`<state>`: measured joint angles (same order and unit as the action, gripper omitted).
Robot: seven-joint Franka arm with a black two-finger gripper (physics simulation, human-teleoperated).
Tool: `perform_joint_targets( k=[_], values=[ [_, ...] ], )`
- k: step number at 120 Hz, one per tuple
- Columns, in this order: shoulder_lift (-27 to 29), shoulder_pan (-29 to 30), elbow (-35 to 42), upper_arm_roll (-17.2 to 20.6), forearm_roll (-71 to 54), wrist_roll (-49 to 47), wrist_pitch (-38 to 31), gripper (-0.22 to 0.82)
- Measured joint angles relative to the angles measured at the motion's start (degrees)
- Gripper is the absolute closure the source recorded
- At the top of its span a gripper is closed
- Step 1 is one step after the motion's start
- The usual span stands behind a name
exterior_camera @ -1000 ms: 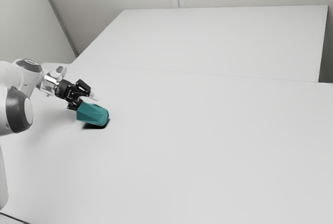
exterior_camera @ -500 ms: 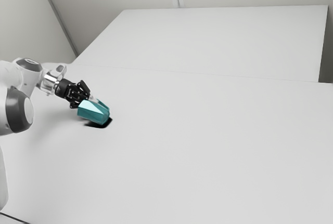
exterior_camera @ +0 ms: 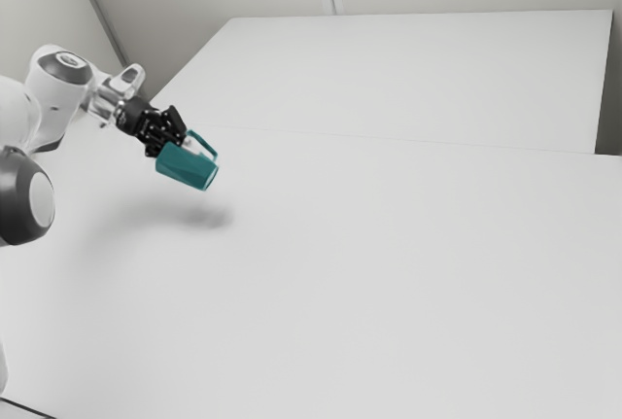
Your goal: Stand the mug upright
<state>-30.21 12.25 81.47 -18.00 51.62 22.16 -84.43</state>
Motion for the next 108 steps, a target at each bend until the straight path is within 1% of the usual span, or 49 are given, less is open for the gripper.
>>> perform_joint_targets(
  k=[8, 15, 34, 48, 56, 72, 86, 91, 98, 108],
  values=[
    [1.2, -1.2, 0.0, 0.0, -3.1, -0.6, -0.3, 0.78],
    [3.4, -2.4, 0.9, 0.5, -6.5, -1.2, -0.9, 0.78],
    [7.9, -3.1, 2.4, 5.5, -17.0, -3.0, -3.3, 0.79],
    [9.1, -4.1, 2.5, 7.6, -23.7, -4.4, -4.9, 0.79],
    [10.9, -5.1, 4.0, 8.8, -27.4, -5.2, -6.1, 0.79],
    [15.4, -6.6, 8.2, 12.4, -34.5, -6.6, -9.2, 0.79],
    [18.5, -9.7, 10.9, 13.6, -39.9, -7.9, -11.8, 0.79],
    [19.7, -10.5, 11.6, 14.5, -42.1, -8.5, -12.6, 0.79],
    [21.2, -11.2, 13.2, 15.9, -45.0, -9.4, -14.0, 0.79],
    [22.2, -11.5, 14.4, 16.6, -47.7, -10.5, -15.8, 0.79]
  ],
)
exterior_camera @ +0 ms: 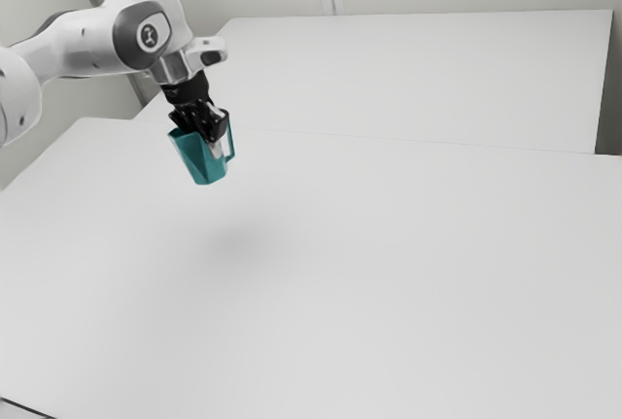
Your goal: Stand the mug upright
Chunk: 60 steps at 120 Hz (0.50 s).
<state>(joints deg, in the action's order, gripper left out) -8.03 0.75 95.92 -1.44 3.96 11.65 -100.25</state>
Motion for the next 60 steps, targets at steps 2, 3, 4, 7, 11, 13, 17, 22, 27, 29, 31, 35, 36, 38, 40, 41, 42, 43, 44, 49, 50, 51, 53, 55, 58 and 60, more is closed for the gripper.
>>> perform_joint_targets(
  k=[2, 3, 4, 7, 11, 13, 17, 22, 27, 29, 31, 35, 36, 38, 40, 41, 42, 43, 44, 49, 50, 51, 53, 55, 58, 60],
  values=[
    [0.0, 0.0, 0.1, 0.1, -0.4, -0.2, -0.3, 0.79],
    [0.1, 0.0, 0.1, 0.1, -0.6, -0.3, -0.4, 0.79],
    [0.1, 0.1, 0.2, 0.1, -0.7, -0.4, -0.6, 0.79],
    [0.1, 0.1, 0.2, 0.2, -1.2, -0.7, -1.0, 0.79],
    [0.1, 0.0, 0.5, 0.3, -1.6, -1.1, -1.5, 0.79],
    [0.1, -0.1, 0.8, 0.3, -1.8, -1.3, -1.8, 0.79],
    [0.1, -0.1, 1.5, 0.4, -2.1, -1.6, -2.5, 0.79],
    [0.0, -0.1, 2.1, 0.6, -2.4, -2.0, -3.4, 0.79],
    [-0.1, -0.2, 2.8, 0.8, -2.6, -2.4, -4.3, 0.79],
    [-0.1, -0.3, 3.1, 0.9, -2.7, -2.6, -4.6, 0.79],
    [-0.1, -0.4, 3.4, 0.9, -2.7, -2.7, -5.0, 0.79],
    [-0.2, -0.6, 3.8, 1.0, -2.8, -3.0, -5.7, 0.79],
    [-0.2, -0.7, 3.9, 1.0, -2.8, -3.1, -5.8, 0.79],
    [-0.2, -0.7, 4.1, 1.0, -2.9, -3.2, -6.2, 0.79],
    [-0.2, -0.8, 4.4, 1.0, -2.9, -3.3, -6.5, 0.79],
    [-0.2, -0.8, 4.6, 1.0, -3.0, -3.4, -6.7, 0.79],
    [-0.2, -0.8, 4.8, 1.0, -3.0, -3.5, -6.9, 0.79],
    [-0.2, -0.8, 4.9, 1.0, -3.0, -3.5, -7.1, 0.79],
    [-0.2, -0.8, 5.0, 1.0, -3.1, -3.6, -7.2, 0.79],
    [-0.3, -0.9, 5.8, 1.0, -3.2, -3.9, -8.1, 0.79],
    [-0.3, -0.9, 5.9, 1.0, -3.2, -3.9, -8.2, 0.79],
    [-0.3, -0.9, 6.1, 1.0, -3.3, -4.0, -8.4, 0.79],
    [-0.3, -0.9, 6.5, 1.0, -3.3, -4.1, -8.7, 0.79],
    [-0.2, -1.0, 6.8, 1.0, -3.4, -4.2, -9.1, 0.79],
    [-0.2, -1.1, 7.2, 1.0, -3.6, -4.4, -9.6, 0.79],
    [-0.2, -1.2, 7.5, 1.0, -3.7, -4.5, -9.9, 0.79]
  ],
)
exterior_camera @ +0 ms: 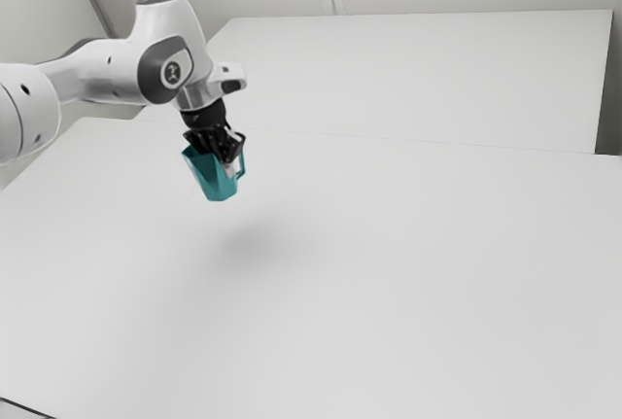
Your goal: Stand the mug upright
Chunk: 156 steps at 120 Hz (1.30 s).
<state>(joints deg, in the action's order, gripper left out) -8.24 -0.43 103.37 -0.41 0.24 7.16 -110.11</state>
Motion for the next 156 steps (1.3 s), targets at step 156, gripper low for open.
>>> perform_joint_targets(
  k=[156],
  values=[
    [-7.2, -1.7, 5.4, -0.1, -6.5, -4.2, -14.9, 0.79]
  ],
)
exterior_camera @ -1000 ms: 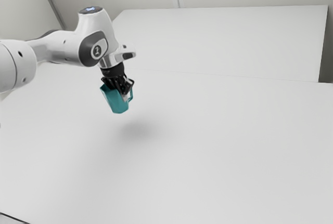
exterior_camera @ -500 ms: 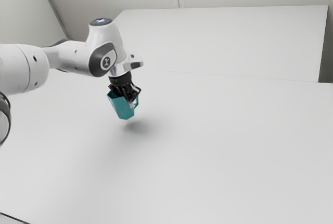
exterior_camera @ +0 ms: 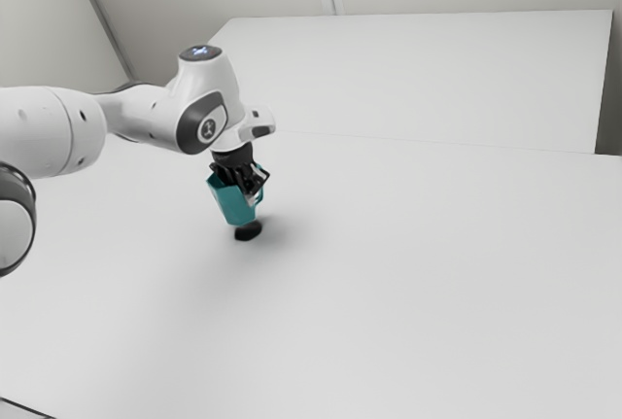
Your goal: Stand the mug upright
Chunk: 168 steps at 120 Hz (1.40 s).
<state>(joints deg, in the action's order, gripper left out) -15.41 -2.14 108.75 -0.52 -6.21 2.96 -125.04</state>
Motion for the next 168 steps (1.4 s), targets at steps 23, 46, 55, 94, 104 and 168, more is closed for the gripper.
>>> perform_joint_targets(
  k=[23, 46, 55, 94, 104, 168],
  values=[
    [-1.1, 0.0, -0.1, 0.0, -0.2, -0.2, -1.0, 0.79],
    [-1.8, 0.0, -0.1, 0.0, -0.3, -0.4, -1.6, 0.79],
    [-2.1, 0.0, -0.2, 0.0, -0.3, -0.5, -1.7, 0.79],
    [-2.9, 0.0, -0.5, 0.0, -0.1, -0.2, -2.0, 0.36],
    [-2.9, 0.0, -0.5, 0.0, -0.2, -0.1, -2.1, 0.24],
    [7.6, -1.1, -0.5, 0.5, 1.1, 0.1, 3.0, 0.02]
  ],
)
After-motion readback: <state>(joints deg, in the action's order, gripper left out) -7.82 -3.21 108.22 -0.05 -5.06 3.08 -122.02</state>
